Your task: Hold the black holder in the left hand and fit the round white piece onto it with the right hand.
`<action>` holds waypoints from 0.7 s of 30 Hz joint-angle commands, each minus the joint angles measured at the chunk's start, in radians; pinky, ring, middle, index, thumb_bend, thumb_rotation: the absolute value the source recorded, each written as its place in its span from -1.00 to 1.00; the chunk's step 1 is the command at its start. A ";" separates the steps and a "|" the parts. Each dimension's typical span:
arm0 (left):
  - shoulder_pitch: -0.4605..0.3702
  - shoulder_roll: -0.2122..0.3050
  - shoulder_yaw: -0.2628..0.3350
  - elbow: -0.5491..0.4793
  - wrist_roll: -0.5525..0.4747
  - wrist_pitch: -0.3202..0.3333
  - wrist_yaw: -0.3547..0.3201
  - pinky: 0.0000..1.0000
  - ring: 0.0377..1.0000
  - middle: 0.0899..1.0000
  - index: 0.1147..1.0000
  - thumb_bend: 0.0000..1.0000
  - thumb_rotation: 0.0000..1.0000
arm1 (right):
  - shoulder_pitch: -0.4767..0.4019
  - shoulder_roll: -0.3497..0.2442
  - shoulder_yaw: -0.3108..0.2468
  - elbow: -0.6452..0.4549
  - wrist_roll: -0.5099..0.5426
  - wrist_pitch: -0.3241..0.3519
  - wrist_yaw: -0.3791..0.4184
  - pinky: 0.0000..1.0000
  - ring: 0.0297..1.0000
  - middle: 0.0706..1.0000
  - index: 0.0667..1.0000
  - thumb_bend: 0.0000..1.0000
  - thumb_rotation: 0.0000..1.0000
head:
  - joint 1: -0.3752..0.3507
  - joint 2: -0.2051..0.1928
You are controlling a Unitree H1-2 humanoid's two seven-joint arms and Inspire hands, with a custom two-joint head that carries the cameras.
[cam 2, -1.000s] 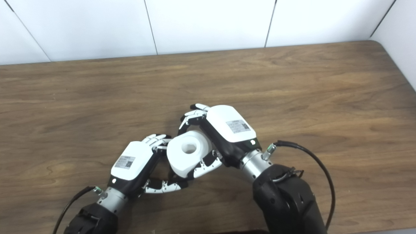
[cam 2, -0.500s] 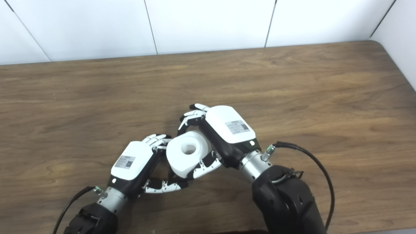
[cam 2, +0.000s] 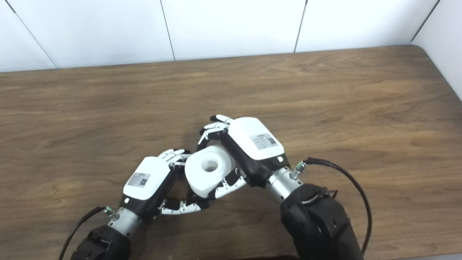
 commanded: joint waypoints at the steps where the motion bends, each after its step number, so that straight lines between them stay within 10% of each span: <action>1: 0.009 0.005 -0.016 0.029 0.032 0.015 -0.050 0.74 0.70 0.53 -0.16 0.04 -0.90 | 0.012 -0.027 0.003 0.025 -0.015 -0.024 0.021 0.65 0.79 0.53 -0.11 0.05 -0.73 | -0.001 0.000; 21: 0.006 0.006 -0.015 0.036 0.036 0.010 -0.043 0.72 0.70 0.53 -0.16 0.04 -0.90 | 0.016 -0.022 0.021 0.015 -0.012 -0.045 0.024 0.68 0.80 0.54 -0.11 0.05 -0.73 | -0.003 0.000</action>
